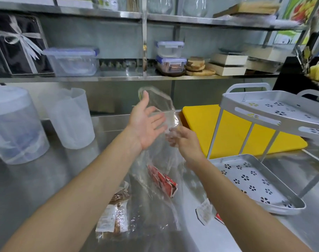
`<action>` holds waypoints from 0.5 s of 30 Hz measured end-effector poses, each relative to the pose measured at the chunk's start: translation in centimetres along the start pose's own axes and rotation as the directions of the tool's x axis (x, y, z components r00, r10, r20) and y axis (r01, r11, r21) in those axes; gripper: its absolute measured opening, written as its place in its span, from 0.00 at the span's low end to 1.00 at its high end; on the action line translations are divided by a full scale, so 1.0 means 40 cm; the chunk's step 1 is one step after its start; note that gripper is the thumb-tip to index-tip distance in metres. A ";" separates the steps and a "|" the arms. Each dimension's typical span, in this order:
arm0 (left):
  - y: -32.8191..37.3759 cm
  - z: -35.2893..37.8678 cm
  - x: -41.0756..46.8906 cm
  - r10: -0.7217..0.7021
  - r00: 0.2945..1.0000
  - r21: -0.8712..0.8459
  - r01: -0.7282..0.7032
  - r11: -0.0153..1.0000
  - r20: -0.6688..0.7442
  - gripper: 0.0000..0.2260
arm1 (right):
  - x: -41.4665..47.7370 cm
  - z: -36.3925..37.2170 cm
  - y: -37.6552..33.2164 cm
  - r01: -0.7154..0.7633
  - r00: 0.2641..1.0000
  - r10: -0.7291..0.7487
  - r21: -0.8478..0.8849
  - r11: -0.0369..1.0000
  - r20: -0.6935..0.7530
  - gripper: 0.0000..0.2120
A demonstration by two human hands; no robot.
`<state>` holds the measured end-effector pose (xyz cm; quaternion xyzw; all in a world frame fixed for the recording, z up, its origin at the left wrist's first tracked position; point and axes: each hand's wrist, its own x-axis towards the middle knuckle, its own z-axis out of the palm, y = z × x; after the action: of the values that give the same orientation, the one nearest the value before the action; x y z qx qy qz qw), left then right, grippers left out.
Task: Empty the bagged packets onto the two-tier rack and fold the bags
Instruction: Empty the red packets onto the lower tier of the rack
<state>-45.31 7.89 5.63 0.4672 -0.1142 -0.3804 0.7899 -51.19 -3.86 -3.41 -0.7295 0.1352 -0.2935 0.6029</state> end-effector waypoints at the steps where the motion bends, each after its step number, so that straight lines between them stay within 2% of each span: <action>1: 0.001 -0.007 -0.006 0.034 0.999 0.032 -0.034 0.999 -0.006 0.33 | 0.002 0.000 -0.004 -0.026 0.999 0.026 0.022 0.999 -0.029 0.22; 3: -0.011 -0.025 -0.015 0.125 0.989 0.199 -0.109 0.974 -0.074 0.24 | 0.007 0.001 -0.014 -0.082 0.988 0.092 0.086 0.993 -0.120 0.19; 5: -0.044 -0.042 -0.020 0.274 0.954 0.535 -0.171 0.828 -0.120 0.12 | 0.014 0.000 -0.021 -0.154 0.961 0.186 0.164 0.974 -0.203 0.17; 6: -0.065 -0.055 -0.020 0.322 0.942 0.672 -0.178 0.719 -0.095 0.13 | 0.013 0.000 -0.030 -0.189 0.948 0.233 0.203 0.961 -0.218 0.15; 8: -0.114 -0.079 -0.016 0.276 0.961 0.846 -0.163 0.507 0.020 0.27 | 0.009 0.004 -0.042 -0.228 0.930 0.291 0.267 0.936 -0.224 0.13; 10: -0.161 -0.090 -0.014 0.155 0.980 0.934 -0.167 0.317 0.122 0.40 | -0.001 0.016 -0.055 -0.233 0.925 0.312 0.324 0.917 -0.217 0.12; 12: -0.209 -0.086 -0.013 0.072 0.990 0.975 -0.134 0.177 0.123 0.50 | -0.017 0.036 -0.071 -0.227 0.922 0.325 0.386 0.894 -0.210 0.11; 13: -0.230 -0.080 -0.014 0.068 0.991 0.986 -0.120 0.115 0.112 0.52 | -0.025 0.048 -0.076 -0.231 0.921 0.338 0.426 0.875 -0.194 0.10; 15: -0.264 -0.071 -0.013 0.129 0.987 0.995 -0.097 0.033 0.092 0.50 | -0.042 0.071 -0.089 -0.265 0.913 0.377 0.478 0.838 -0.155 0.16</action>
<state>-49.36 7.21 -4.54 0.8768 -0.3727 -0.1269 0.2762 -51.40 0.19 -0.72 -0.4964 0.2582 -0.2976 0.7736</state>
